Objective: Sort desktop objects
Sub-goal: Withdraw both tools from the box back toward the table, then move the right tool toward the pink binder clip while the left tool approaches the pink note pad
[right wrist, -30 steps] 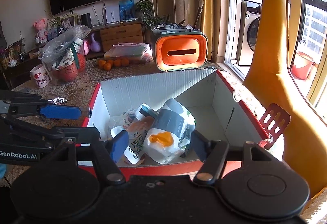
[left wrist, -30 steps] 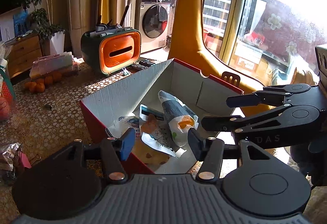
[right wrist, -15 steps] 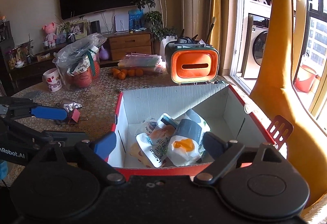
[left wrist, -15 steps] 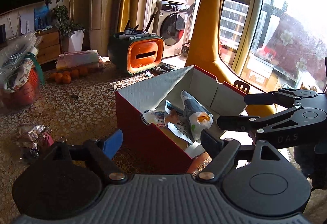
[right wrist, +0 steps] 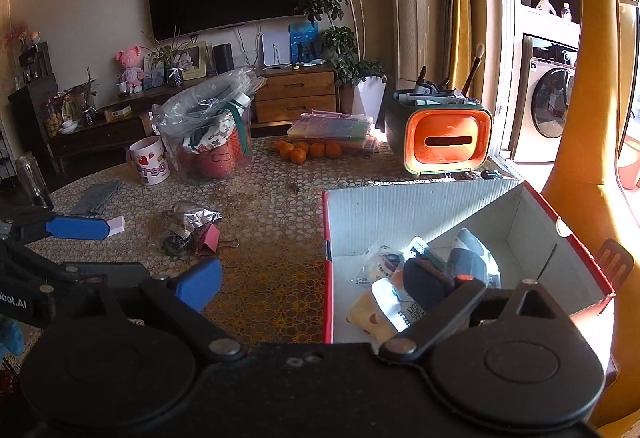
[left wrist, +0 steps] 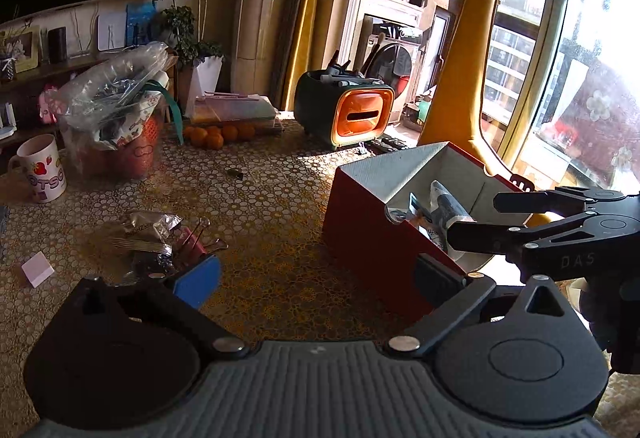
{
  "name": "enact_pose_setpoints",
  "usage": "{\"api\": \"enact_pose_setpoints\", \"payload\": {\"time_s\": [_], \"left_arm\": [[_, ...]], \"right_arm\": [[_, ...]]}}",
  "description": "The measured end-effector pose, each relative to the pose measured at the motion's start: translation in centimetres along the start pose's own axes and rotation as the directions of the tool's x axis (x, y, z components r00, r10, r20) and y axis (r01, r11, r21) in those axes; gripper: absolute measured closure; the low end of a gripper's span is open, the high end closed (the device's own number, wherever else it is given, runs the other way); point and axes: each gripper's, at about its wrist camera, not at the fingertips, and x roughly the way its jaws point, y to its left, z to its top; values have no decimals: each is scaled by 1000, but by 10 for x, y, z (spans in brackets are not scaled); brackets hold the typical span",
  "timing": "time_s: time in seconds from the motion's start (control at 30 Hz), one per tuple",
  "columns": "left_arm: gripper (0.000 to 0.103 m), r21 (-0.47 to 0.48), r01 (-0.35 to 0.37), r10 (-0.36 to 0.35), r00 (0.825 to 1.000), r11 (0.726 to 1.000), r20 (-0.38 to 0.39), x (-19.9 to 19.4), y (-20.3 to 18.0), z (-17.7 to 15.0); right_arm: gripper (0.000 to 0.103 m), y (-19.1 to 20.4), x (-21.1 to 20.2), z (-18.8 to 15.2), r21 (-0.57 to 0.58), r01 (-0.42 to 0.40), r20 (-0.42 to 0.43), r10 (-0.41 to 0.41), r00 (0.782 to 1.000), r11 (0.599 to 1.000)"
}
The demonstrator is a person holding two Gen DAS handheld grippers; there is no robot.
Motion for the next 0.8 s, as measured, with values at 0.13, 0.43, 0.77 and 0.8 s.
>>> {"api": "enact_pose_setpoints", "payload": {"time_s": [0.13,0.43,0.77,0.8], "left_arm": [[0,-27,-46,46,999,999,-2,-10,28,-7],[0,-119,-182,182,983,976,-9,-19,96,-20],[0,-195,-330,332,943,924,-22,-15,152,-31],[0,-198,-340,341,940,919,-26,-13,157,-32]], "right_arm": [[6,24,11,3,-22,-28,-5,28,1000,999],[6,66,40,9,-54,-61,-14,60,998,997],[6,96,78,12,-85,-79,-50,75,996,993],[6,98,83,12,-87,-82,-54,77,996,993]]}}
